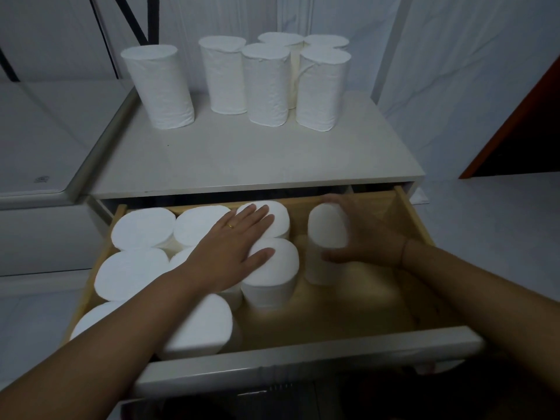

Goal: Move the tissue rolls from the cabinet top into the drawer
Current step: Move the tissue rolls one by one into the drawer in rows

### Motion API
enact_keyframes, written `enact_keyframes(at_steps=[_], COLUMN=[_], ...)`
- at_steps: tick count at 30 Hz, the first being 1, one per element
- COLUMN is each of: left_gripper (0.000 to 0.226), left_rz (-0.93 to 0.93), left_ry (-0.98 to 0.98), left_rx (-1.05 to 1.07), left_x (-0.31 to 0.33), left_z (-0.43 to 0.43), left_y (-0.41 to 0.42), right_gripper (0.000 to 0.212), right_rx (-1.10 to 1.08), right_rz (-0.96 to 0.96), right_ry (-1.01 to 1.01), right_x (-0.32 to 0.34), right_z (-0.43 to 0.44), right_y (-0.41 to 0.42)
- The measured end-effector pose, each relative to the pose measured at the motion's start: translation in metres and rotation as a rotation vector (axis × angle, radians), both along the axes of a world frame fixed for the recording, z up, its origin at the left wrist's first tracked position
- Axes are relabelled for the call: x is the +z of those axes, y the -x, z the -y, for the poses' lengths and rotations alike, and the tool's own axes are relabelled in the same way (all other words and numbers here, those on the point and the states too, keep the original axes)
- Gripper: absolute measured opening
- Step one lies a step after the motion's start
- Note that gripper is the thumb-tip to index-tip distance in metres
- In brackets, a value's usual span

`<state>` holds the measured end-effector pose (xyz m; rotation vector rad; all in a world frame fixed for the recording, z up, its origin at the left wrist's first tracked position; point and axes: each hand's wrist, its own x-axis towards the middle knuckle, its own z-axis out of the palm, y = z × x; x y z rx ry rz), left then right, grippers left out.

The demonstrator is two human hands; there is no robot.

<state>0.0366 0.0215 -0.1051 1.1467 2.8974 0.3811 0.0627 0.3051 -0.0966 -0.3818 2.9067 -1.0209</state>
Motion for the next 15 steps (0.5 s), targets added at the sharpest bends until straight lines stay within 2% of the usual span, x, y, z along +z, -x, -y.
enact_keyframes(at_steps=[8, 11, 13, 15], left_gripper=[0.065, 0.065, 0.065, 0.065], left_rz=[0.004, 0.008, 0.011, 0.010], left_ry=[-0.015, -0.015, -0.023, -0.025], left_rx=[-0.007, -0.006, -0.006, -0.006], left_x=[0.001, 0.001, 0.002, 0.002], left_z=[0.000, 0.000, 0.000, 0.000], left_y=[-0.001, -0.001, -0.002, -0.002], right_gripper=[0.109, 0.112, 0.107, 0.087], right_rx=[0.013, 0.086, 0.089, 0.059], right_rz=[0.001, 0.089, 0.153, 0.166], right_ry=[-0.066, -0.102, -0.141, -0.163], right_x=[-0.015, -0.009, -0.001, 0.005], right_z=[0.004, 0.001, -0.001, -0.003], right_y=[-0.001, -0.001, 0.004, 0.014])
